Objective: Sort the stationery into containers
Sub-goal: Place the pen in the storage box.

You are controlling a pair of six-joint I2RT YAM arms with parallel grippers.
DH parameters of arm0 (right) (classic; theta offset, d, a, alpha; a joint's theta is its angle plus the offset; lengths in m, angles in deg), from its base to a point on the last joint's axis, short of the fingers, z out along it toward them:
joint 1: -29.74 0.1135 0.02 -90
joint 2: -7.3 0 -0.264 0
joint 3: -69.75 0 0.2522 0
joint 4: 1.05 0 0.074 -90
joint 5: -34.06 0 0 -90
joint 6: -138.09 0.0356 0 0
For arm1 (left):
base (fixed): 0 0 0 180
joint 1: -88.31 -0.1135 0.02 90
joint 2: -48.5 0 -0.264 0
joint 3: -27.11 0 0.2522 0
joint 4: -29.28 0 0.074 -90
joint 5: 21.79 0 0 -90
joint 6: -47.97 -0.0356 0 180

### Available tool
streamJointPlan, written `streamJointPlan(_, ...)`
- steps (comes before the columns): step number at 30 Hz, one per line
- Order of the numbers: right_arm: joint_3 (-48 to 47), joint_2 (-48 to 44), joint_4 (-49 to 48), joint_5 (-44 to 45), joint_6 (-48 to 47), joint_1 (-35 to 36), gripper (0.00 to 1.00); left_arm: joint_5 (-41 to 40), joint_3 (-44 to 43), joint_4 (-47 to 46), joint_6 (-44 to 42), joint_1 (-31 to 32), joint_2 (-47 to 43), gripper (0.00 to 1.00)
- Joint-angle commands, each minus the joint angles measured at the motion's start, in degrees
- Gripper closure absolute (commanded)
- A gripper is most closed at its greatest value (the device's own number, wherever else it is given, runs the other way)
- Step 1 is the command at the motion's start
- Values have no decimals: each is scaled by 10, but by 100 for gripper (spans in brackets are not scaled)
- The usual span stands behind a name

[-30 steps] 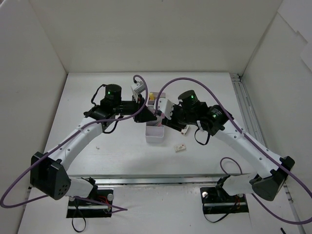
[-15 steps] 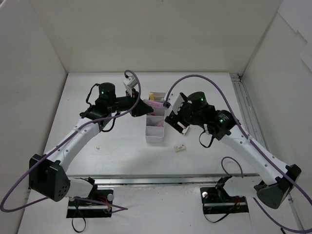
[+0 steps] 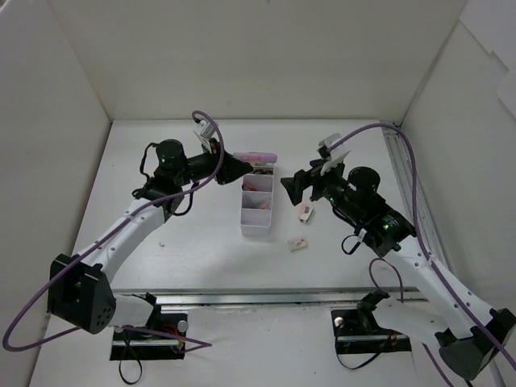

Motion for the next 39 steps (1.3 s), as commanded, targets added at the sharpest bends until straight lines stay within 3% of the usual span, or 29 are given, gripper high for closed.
streamJointPlan(1, 67, -6, -239, -17, 198, -33, 2, -17, 30, -190, 82, -4, -23, 100)
streamJointPlan(6, 70, 45, -370, -133, 334, -60, 2, -13, 66, -338, 165, -10, -4, 100)
streamJointPlan(9, 85, 74, -472, -169, 392, -71, 2, 20, 73, -454, 219, -10, 23, 100)
streamJointPlan(12, 100, 98, -550, -174, 435, -73, 2, 42, 64, -512, 270, -10, 53, 100)
streamJointPlan(17, 136, 131, -703, -167, 515, -81, 2, 44, 64, -576, 310, -4, 86, 100)
streamJointPlan(21, 129, 166, -749, -174, 547, -81, 4, 47, 51, -577, 313, 1, 97, 100)
streamJointPlan(24, 121, 189, -782, -178, 559, -82, 12, 47, 47, -575, 312, 1, 98, 100)
streamJointPlan(27, 104, 211, -793, -188, 567, -82, 32, 47, 44, -574, 315, 1, 97, 100)
streamJointPlan(33, 103, 238, -858, -194, 581, -82, 59, 47, 37, -543, 305, 1, 96, 100)
streamJointPlan(39, 96, 253, -899, -214, 580, -88, 63, 62, 26, -509, 290, 1, 105, 100)
